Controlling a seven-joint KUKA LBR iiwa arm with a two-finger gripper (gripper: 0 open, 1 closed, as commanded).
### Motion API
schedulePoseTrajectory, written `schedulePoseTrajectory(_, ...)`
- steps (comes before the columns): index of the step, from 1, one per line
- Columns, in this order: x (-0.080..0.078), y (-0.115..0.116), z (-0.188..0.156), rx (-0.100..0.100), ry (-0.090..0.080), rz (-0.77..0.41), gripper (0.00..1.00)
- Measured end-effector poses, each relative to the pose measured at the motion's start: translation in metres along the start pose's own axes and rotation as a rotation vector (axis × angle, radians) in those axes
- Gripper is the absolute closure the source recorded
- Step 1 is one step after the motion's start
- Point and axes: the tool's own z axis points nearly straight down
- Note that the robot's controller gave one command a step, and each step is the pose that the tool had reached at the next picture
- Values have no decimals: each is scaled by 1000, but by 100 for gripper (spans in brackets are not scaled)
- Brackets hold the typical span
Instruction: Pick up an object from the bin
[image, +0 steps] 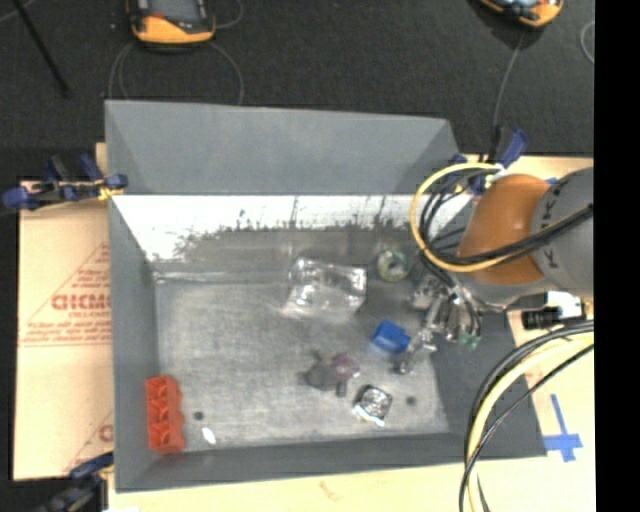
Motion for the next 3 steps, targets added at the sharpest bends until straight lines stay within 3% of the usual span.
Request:
schedulePoseTrajectory(1, 5, 13, -1, 3, -2, 71, 0)
schedulePoseTrajectory(2, 3, 13, -4, 3, -11, 68, 100)
schedulePoseTrajectory(3, -1, 14, -98, 1, -5, 60, 100)
